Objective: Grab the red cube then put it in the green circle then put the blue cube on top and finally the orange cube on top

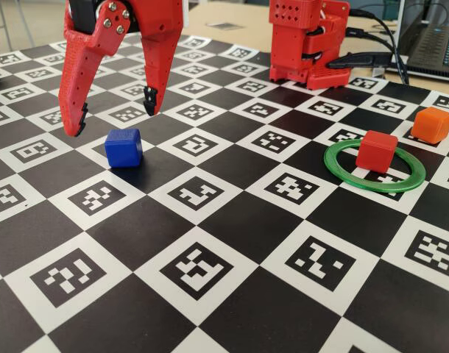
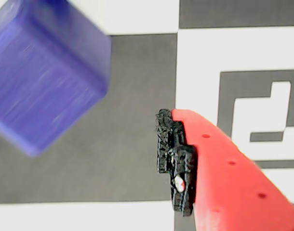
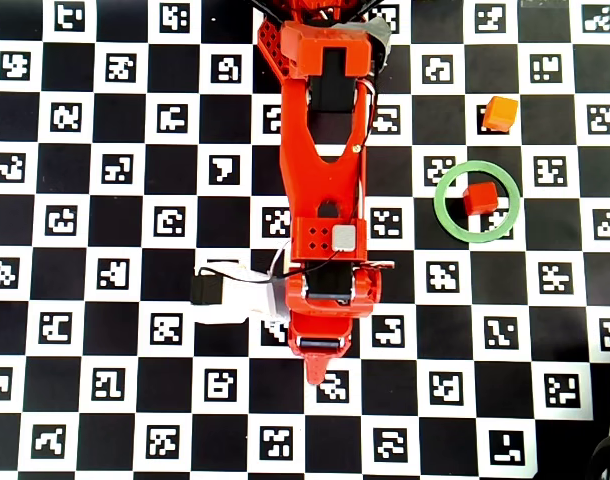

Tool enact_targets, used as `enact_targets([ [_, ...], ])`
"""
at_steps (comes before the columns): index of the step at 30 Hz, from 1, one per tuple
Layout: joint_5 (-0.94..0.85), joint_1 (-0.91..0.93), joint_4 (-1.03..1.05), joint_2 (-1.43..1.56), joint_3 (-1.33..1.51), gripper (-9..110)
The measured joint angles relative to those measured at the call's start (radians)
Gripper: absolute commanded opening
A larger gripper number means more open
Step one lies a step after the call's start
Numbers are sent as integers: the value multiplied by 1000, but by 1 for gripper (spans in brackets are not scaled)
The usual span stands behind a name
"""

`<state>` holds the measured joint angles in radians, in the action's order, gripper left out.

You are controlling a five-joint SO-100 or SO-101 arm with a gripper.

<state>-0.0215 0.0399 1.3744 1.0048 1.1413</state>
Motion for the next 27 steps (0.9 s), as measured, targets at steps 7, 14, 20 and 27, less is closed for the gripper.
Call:
enact_targets([
  [7,2,8,-124,-2,115,45],
  [14,-3,11,-167,-2,123,45],
  [20,-2,11,-172,-2,123,45],
  [27,54,11,-172,-2,123,43],
])
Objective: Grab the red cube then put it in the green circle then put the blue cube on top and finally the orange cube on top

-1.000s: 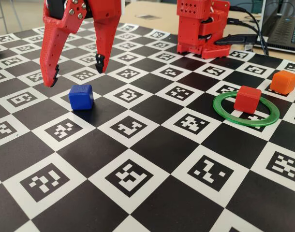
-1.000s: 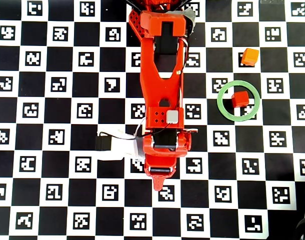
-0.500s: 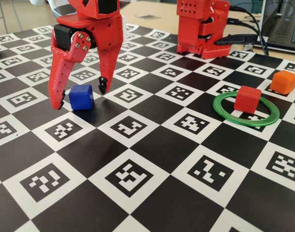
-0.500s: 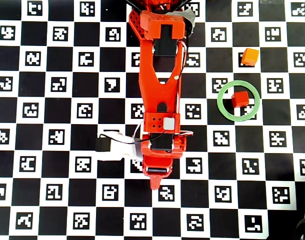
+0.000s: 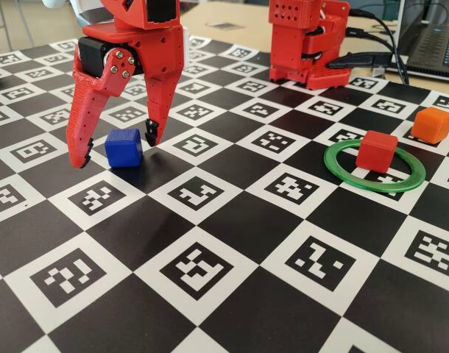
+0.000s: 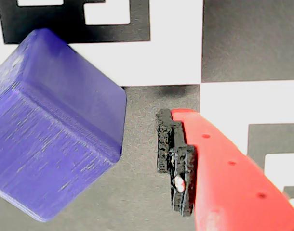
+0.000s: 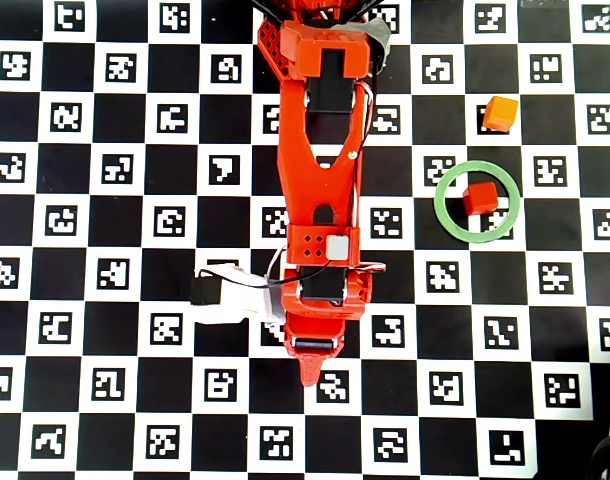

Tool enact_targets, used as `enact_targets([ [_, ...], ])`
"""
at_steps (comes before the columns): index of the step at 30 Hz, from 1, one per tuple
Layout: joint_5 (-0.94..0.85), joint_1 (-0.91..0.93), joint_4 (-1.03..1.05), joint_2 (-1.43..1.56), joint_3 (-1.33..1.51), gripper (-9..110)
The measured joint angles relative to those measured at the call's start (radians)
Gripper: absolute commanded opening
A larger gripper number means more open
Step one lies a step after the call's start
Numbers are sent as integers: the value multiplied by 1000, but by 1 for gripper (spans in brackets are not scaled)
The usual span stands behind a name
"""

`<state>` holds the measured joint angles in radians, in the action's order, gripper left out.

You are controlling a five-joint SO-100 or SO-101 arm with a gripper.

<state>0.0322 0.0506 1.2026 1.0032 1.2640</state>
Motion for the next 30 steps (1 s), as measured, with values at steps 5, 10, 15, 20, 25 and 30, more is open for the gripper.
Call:
enact_targets([
  [5,87,0,-9,0,0,43],
  [10,190,0,-18,0,0,43],
  [15,270,0,-18,0,0,43],
  [20,348,0,-18,0,0,43],
  [25,453,0,-18,0,0,43],
  [30,537,0,-18,0,0,43],
])
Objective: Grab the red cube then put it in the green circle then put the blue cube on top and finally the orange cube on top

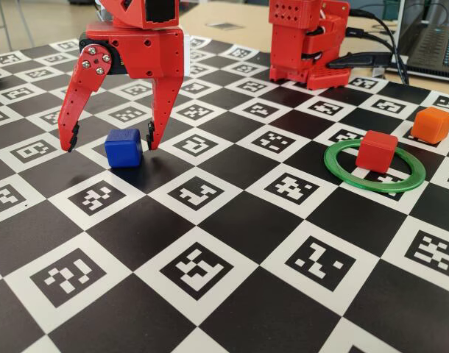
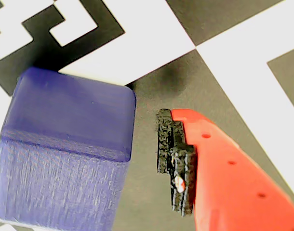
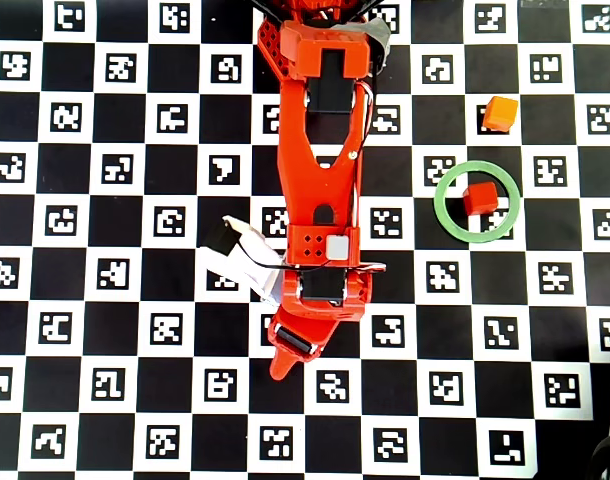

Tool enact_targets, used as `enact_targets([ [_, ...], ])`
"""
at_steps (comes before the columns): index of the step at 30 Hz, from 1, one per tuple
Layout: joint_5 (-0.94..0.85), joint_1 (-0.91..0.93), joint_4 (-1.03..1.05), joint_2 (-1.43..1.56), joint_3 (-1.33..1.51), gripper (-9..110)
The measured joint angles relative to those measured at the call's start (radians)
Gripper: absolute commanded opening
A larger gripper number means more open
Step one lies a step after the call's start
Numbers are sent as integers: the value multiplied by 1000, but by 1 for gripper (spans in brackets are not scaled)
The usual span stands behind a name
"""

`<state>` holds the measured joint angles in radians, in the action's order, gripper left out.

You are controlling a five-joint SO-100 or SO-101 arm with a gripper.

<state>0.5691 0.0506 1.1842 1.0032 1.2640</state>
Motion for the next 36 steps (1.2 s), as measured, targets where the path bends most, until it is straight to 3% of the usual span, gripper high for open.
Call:
enact_targets([
  [12,112,0,-28,0,-2,43],
  [28,127,0,-37,-35,-31,42],
  [36,127,0,-37,-35,-31,17],
])
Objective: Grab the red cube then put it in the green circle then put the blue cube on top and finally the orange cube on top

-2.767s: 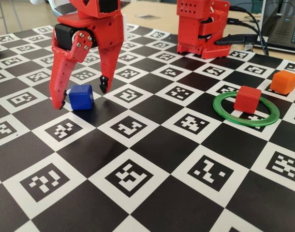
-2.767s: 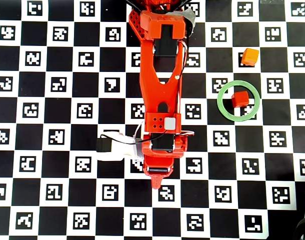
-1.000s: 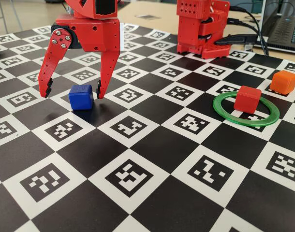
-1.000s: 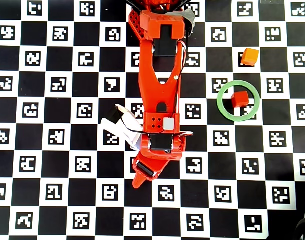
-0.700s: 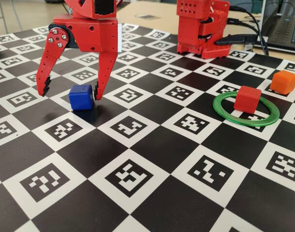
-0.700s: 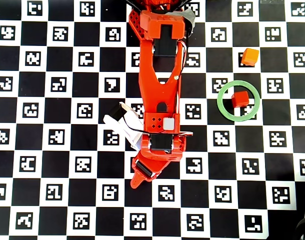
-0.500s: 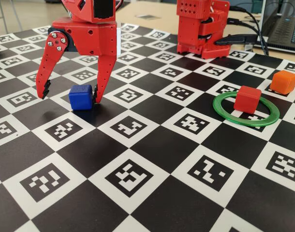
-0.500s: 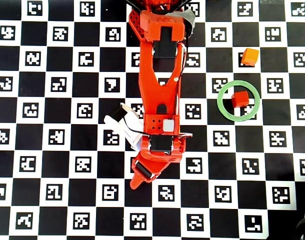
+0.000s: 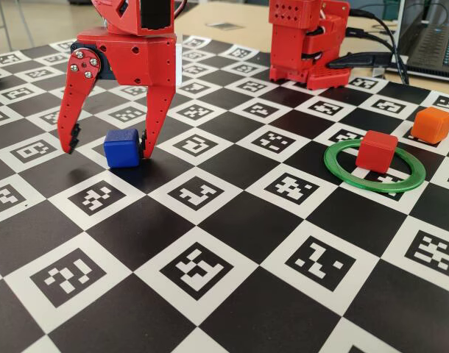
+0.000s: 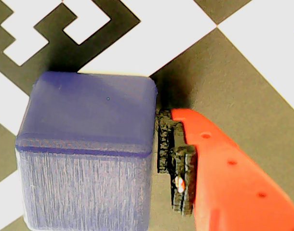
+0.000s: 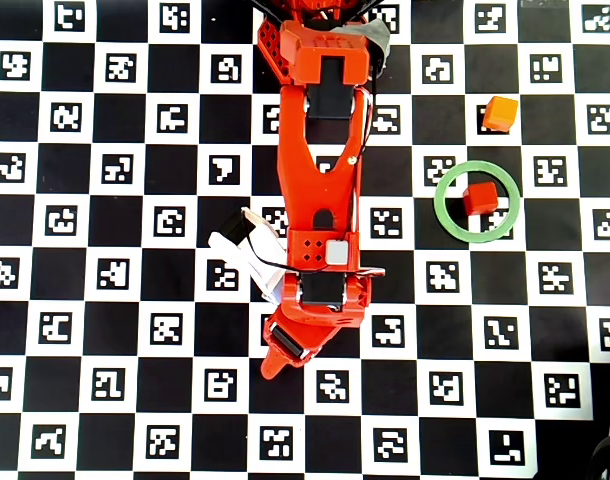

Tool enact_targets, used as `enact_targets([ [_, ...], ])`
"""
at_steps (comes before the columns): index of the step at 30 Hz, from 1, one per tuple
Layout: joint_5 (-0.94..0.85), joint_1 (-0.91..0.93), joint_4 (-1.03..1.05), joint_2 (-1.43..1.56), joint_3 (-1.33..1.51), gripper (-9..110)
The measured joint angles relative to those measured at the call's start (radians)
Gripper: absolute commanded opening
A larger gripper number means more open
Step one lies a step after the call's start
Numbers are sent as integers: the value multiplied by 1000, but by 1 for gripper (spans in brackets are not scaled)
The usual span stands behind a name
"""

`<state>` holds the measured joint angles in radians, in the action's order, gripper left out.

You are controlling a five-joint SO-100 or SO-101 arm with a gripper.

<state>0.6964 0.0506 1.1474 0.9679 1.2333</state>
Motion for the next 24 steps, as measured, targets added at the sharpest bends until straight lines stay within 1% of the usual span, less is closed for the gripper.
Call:
enact_targets([
  [1,0,0,0,0,0,13],
  [3,0,0,0,0,0,10],
  [15,-49,0,0,0,0,6],
  [17,-60,0,31,5,0,6],
  [24,-161,0,135,198,52,6],
])
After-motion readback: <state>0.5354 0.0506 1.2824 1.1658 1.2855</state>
